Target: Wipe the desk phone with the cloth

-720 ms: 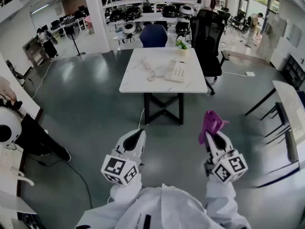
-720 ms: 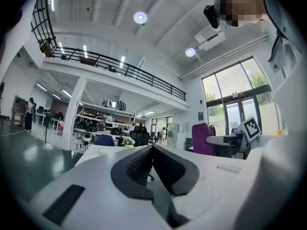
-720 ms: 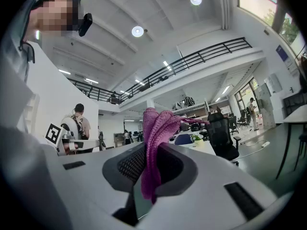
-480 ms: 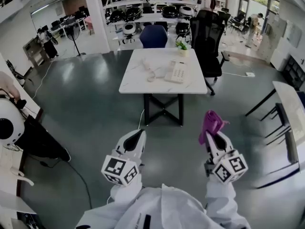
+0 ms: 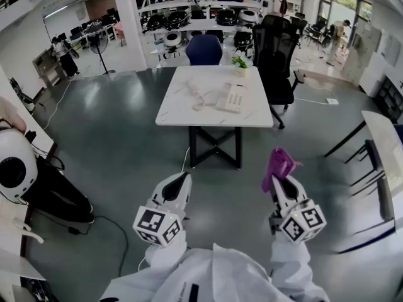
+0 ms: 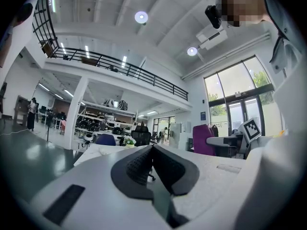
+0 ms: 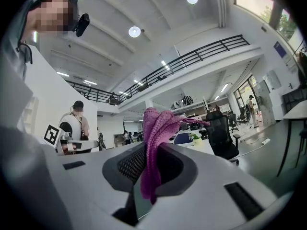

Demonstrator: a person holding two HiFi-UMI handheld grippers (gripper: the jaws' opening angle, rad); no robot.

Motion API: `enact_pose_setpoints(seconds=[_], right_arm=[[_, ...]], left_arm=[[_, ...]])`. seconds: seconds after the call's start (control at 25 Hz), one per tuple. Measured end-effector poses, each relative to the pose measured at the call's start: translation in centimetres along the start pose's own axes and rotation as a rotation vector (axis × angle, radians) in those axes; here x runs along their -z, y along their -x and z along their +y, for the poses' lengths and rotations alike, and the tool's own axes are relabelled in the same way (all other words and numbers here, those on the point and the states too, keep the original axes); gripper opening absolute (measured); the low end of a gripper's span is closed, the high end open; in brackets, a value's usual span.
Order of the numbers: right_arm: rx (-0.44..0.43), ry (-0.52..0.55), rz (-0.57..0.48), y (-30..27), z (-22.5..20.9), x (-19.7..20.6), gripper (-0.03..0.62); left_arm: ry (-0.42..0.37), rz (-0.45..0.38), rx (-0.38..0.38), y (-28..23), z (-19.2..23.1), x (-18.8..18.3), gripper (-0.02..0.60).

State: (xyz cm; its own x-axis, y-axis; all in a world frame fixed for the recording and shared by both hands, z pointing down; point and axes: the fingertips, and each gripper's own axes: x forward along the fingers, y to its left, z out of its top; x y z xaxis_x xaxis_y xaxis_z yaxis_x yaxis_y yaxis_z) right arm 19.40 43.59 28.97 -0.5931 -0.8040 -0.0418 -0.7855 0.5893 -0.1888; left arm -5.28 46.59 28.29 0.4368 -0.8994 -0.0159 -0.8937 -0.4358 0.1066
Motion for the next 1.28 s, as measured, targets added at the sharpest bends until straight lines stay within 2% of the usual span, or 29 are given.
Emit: enact_pose_setpoints(seconds=[0.28,0.56,0.72,0.96,1.28], right_arm=[[-0.008,0.007,0.009,-0.7,-2.0,0.4,0.04],[-0.025,0.001,0.003,-2.1,-3.9,0.4,0.04],[-0.025,-0.008,-0.002,-4.2,-5.0,0.2,0.04],[-0.02,-0.027,0.012,-8.8,-7.4,1.5,0.04],[-0.007,-0.034,0.022,-17.0,-10.1,1.7,0.04]], left_arm=[[0.001,0.001,-0.009,-1.4,-0.9,0.6,-0.003],[0.001,0.008,-0.049,-2.8,-0.6,1.1,-0.003],[-0.004,0.016,-0.058,-4.6,1.0,0.7,-0.003],[0.016,0.034,-0.056,-8.7,4.1,2.0,-0.002],[0.031,0.05,-0.017,-15.9,9.4,1.7,-0.003]])
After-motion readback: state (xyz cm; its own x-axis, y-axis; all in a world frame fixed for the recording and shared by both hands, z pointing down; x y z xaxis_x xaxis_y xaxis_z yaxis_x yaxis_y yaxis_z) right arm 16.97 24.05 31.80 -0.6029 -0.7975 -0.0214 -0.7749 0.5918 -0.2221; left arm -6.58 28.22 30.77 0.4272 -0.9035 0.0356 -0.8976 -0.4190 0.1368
